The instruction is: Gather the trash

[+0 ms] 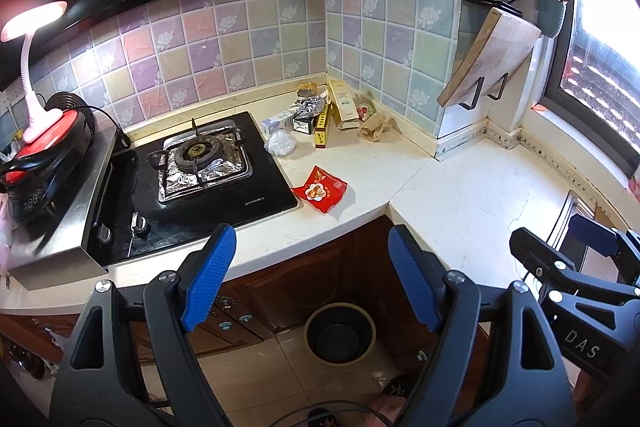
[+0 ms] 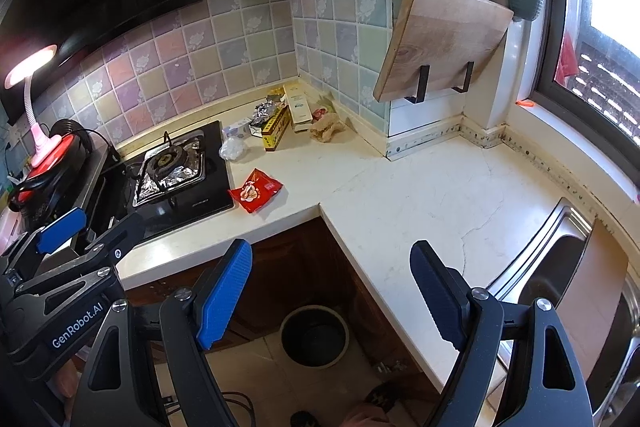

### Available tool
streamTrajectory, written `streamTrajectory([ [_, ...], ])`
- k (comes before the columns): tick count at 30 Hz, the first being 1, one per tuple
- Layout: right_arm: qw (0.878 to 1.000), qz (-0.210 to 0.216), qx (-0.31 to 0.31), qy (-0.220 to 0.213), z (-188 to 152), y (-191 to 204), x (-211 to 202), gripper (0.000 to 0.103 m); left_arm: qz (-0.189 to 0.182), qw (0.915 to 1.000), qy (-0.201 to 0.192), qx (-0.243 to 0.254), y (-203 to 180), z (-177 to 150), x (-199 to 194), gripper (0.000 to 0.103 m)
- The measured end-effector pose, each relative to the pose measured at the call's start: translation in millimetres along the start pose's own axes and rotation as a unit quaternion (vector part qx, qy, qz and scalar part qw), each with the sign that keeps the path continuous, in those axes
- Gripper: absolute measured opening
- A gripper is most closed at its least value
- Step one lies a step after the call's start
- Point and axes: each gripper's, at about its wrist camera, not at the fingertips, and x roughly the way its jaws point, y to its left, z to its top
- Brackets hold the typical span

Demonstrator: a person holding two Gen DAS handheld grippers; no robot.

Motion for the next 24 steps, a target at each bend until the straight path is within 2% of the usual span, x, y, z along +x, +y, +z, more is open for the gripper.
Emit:
streamTrajectory([
  [20,1.000,-0.013,0.007,-0.017,3.0,1.5,-15.7,0.083,-0.002,1.0000,-0.002,0.001,-12.6,-1.5,3.8,0.077],
  [24,1.000,-0.015,0.005,-0.022,5.1,6.2,-23.2,0.083,-0.006,1.0000,-0.007,-0.001,-5.9,1.3,-1.3,0.077],
])
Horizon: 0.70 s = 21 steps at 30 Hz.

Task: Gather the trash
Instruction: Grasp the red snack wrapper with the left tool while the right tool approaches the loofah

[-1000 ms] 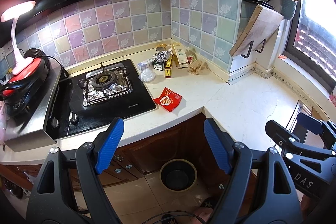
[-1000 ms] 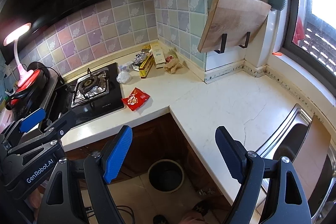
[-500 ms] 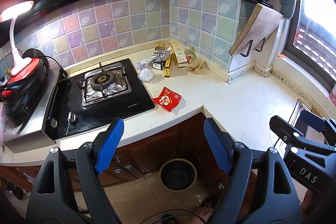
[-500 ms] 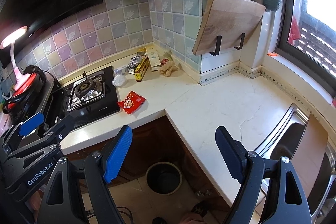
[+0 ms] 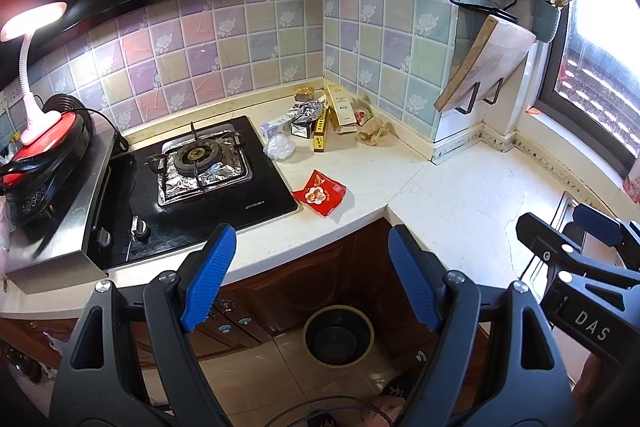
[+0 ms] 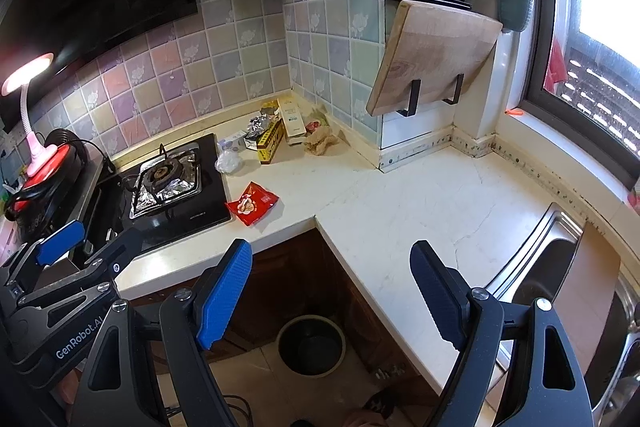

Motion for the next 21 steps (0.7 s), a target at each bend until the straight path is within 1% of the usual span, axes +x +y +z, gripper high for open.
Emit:
streamTrajectory([
  [4,1.000,-0.003,-0.006,-0.007,1.7,7.8,-6.8,0.083,-0.003,1.0000,-0.006,-0.002,4.1,-0.1,-5.6,0.077],
  [6,1.000,-0.004,-0.009,-0.011,1.7,11.9,-10.6,0.083,-0.005,1.0000,-0.008,-0.004,12.4,0.7,-9.8,0.077],
  [11,1.000,-0.008,-0.021,-0.016,10.6,23.8,-13.5,0.083,-0.008,0.9999,-0.011,-0.009,23.8,5.6,-9.3,0.077],
  [17,0.999,-0.012,-0.037,-0.010,31.7,35.2,0.0,0.083,0.001,0.9998,-0.002,-0.018,34.5,22.4,10.7,0.077],
  [21,0.999,-0.009,-0.048,0.002,53.1,39.2,28.5,0.083,0.016,0.9993,0.010,-0.031,42.5,37.9,39.3,0.077],
])
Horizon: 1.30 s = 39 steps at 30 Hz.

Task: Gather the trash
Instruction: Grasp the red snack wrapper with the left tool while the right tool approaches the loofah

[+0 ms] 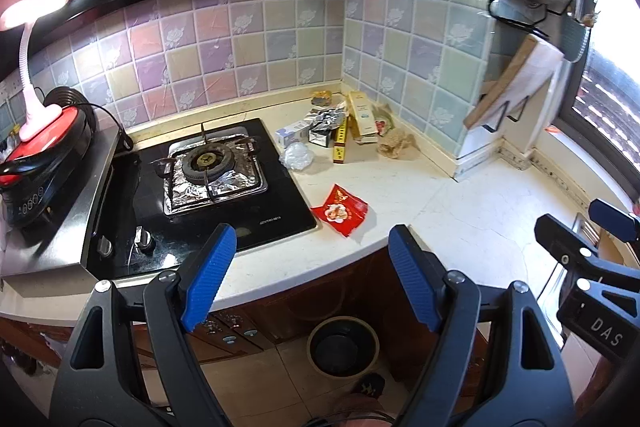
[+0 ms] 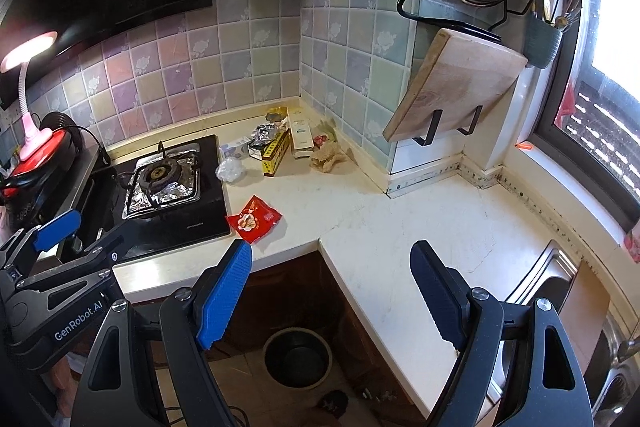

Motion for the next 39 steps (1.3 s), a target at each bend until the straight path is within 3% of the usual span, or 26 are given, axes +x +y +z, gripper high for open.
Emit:
streamTrajectory([
  [6,0.999,0.027,-0.013,0.030,32.6,1.5,68.7,0.083,0.029,0.9988,0.028,-0.028,19.4,23.2,59.0,0.077],
  [13,0.994,0.061,-0.009,0.085,60.2,-0.2,181.3,0.083,-0.017,0.9953,0.089,-0.035,35.7,35.9,148.2,0.077],
  [22,0.990,0.068,-0.012,0.120,80.6,3.5,311.9,0.083,-0.078,0.9852,0.152,-0.013,-2.4,39.0,266.5,0.077],
  [28,0.988,0.074,0.020,0.137,99.9,-4.5,396.8,0.083,-0.082,0.9754,0.205,0.007,-28.2,28.8,340.8,0.077],
  [34,0.988,0.063,0.051,0.129,120.7,-6.8,455.3,0.083,-0.077,0.9683,0.237,0.014,-37.6,13.9,381.2,0.077],
  [36,0.990,0.053,0.051,0.124,128.7,-4.0,473.8,0.083,-0.070,0.9684,0.239,0.017,-40.3,12.3,391.7,0.074],
  [39,0.990,0.044,0.053,0.126,140.4,0.3,501.7,0.083,-0.063,0.9653,0.253,0.021,-43.6,9.7,406.5,0.059],
])
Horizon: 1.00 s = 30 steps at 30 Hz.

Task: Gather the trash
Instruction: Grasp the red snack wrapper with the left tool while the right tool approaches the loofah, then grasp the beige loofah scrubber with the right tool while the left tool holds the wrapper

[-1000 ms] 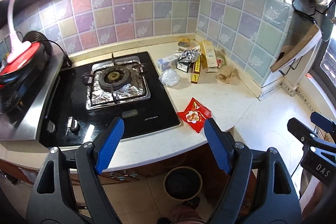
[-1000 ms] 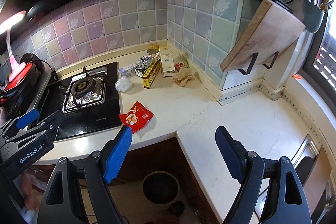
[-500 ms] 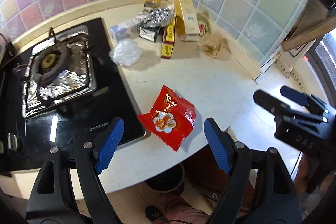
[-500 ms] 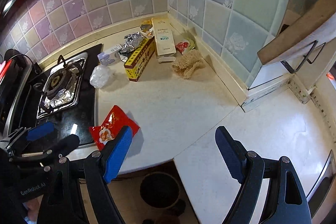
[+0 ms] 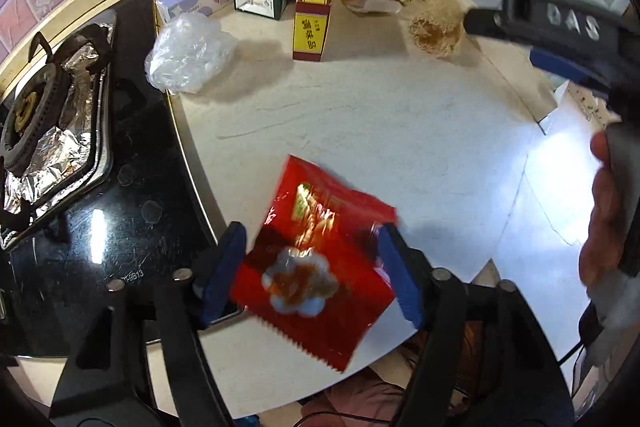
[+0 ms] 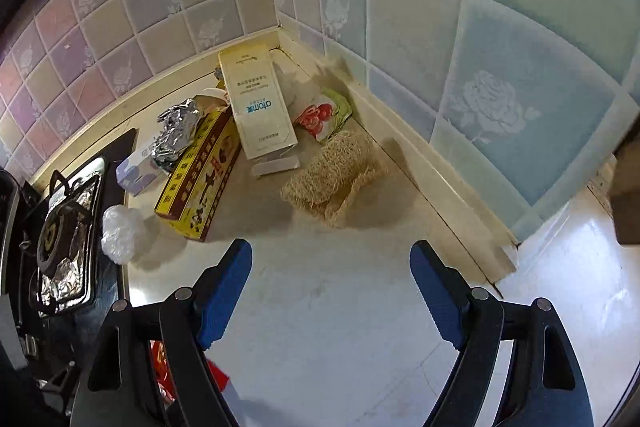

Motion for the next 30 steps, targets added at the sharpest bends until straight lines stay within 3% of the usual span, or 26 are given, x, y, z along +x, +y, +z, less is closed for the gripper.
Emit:
streamTrajectory([
  [3,1.000,-0.004,0.004,-0.002,9.7,1.7,12.7,0.083,0.005,0.9999,0.009,-0.002,0.1,4.3,9.9,0.055],
  [8,1.000,0.000,0.012,-0.010,29.7,0.1,31.8,0.083,-0.012,0.9998,-0.010,-0.011,1.8,12.3,9.8,0.020],
  [11,1.000,0.010,0.022,-0.011,35.6,-2.2,40.8,0.083,-0.007,0.9989,-0.036,-0.031,7.8,20.6,5.1,0.006],
  [22,0.998,0.011,0.052,0.038,52.3,-10.9,97.5,0.081,0.005,0.9845,-0.112,-0.134,51.4,29.7,-27.4,0.005],
  [23,0.997,0.011,0.056,0.043,52.0,-12.3,102.1,0.079,0.008,0.9828,-0.117,-0.143,56.2,28.8,-30.2,0.005],
  [27,0.996,0.023,0.060,0.060,49.1,-13.4,113.8,0.044,0.018,0.9771,-0.130,-0.168,72.8,24.4,-41.5,0.005],
  [30,0.997,0.024,0.061,0.046,44.6,-12.2,105.0,0.036,0.023,0.9744,-0.137,-0.177,78.2,19.3,-49.4,0.005],
])
